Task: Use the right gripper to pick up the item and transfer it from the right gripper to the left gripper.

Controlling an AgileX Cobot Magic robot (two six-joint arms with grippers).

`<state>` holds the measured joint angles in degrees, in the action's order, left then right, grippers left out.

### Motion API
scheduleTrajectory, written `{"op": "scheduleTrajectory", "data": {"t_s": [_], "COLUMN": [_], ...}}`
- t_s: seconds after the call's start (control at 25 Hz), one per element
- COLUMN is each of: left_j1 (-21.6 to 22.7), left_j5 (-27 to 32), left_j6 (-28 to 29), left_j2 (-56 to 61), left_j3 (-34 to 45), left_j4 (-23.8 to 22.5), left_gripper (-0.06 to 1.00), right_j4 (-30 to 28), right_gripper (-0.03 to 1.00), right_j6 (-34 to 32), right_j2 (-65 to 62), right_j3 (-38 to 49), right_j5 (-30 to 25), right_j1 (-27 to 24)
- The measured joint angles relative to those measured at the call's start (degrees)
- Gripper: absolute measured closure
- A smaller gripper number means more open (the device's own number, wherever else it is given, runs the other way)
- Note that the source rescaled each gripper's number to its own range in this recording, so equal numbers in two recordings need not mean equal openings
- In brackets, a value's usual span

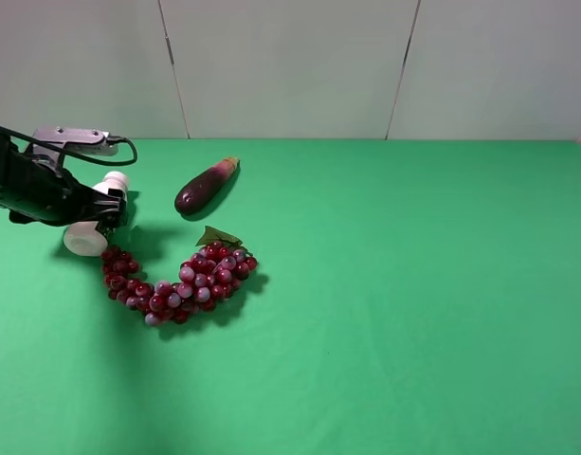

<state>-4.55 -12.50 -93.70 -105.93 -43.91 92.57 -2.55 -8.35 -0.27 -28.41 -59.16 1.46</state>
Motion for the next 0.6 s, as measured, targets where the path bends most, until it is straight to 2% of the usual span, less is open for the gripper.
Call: {"op": "scheduleTrajectory", "data": {"t_s": [0.28, 0.4, 0.6], "left_j1": [0.00, -0.44, -4.55], "left_j5": [1.12, 4.35, 10.06], "left_j6": [-0.26, -0.26, -0.43], "left_j2": [9.96, 15.60, 23.52], "left_j3": [-0.12, -0.12, -0.12], "left_j4": [0.05, 0.05, 0.00], "left_gripper": [-0.05, -0.05, -0.05], "right_j4": [0.00, 0.05, 0.05], "right_gripper": [-0.03, -0.03, -0.03], "right_j6": [0.00, 0.00, 0.00], "right_j2": [0.00, 0.00, 0.00], "right_j3": [0.00, 0.00, 0.00], "right_j5": [0.00, 0.12, 0.12], "right_j1": [0.00, 0.00, 0.00]}}
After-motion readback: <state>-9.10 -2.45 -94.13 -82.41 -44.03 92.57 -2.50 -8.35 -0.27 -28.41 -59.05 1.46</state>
